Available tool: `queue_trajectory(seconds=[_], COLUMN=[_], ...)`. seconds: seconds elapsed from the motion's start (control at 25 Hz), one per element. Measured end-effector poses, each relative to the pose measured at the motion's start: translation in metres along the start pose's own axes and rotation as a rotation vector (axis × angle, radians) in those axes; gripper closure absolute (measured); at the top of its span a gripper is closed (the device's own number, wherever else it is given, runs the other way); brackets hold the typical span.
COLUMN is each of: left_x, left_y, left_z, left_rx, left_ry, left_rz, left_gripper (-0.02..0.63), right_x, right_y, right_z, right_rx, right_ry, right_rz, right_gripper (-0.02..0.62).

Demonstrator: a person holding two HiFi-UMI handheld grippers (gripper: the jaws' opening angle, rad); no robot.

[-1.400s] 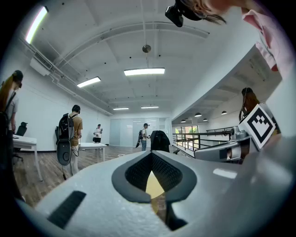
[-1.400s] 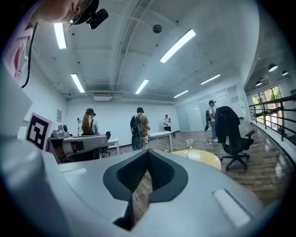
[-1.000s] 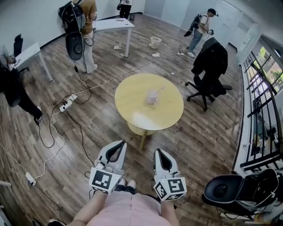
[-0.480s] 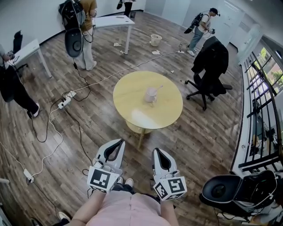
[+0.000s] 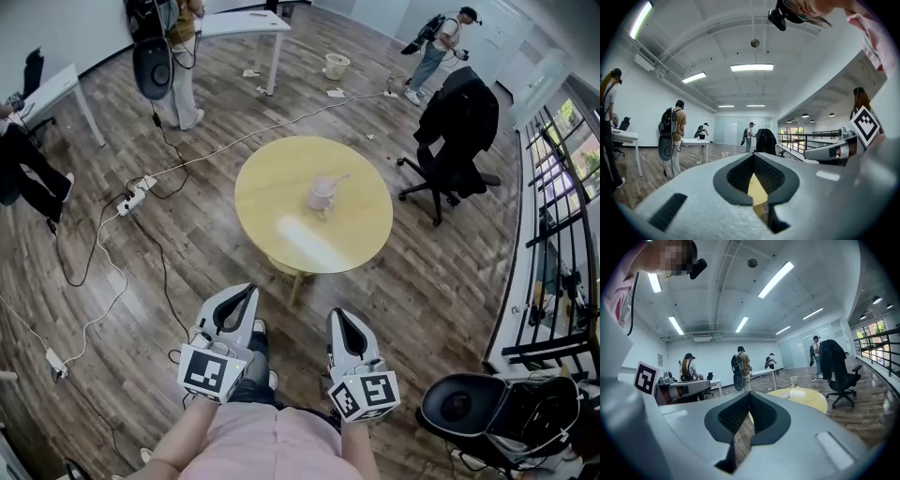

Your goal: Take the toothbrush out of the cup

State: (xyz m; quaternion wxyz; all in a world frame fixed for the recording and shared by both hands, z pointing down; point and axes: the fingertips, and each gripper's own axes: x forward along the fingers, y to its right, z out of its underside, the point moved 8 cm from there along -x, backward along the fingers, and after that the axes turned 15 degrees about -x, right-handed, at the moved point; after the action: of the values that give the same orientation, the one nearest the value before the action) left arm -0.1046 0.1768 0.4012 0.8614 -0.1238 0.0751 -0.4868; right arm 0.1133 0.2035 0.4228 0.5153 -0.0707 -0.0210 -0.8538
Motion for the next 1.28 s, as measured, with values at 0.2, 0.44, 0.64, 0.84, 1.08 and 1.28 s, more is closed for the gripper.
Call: queue_trajectory(seconds=[0.2, 0.44, 0.64, 0.84, 1.08, 1.28], left_x=[0.065, 0.134, 0.175, 0.213, 0.259, 0.292], left_y=[-0.031, -0.056, -0.074, -0.083, -0.082, -0.092], left_z=[-0.013, -0.028, -0.029, -0.025, -0.02, -0.009], left_rx=[0.012, 0.049, 0.019, -0.006, -0.008, -0.029], left_ry=[-0.008, -0.042, -0.053, -0.071, -0.058, -0.074], left_rz=[0.043, 0.13, 0.127, 0.116, 0.089, 0.056], left_gripper=[0.615, 0.615, 0.615, 0.615, 0.614, 0.615], right_x=[0.063, 0.126, 0.155, 0.181, 0.209, 0.243], right_y=[0.029, 0.064, 0.087, 0.115, 0.157, 0.185], right_z=[-0.01, -0.026, -0.027, -0.022, -0.018, -0.008], right_rx=[0.003, -0.012, 0.004, 0.037, 0.033, 0.026], right_ry=[-0.008, -0.004, -0.017, -0.047, -0.062, -0.086], right_rz=[0.006, 0.055, 0.078, 0.08, 0.04, 0.011], right_gripper=[0.592, 0.592, 0.592, 0.592, 0.592, 0.591])
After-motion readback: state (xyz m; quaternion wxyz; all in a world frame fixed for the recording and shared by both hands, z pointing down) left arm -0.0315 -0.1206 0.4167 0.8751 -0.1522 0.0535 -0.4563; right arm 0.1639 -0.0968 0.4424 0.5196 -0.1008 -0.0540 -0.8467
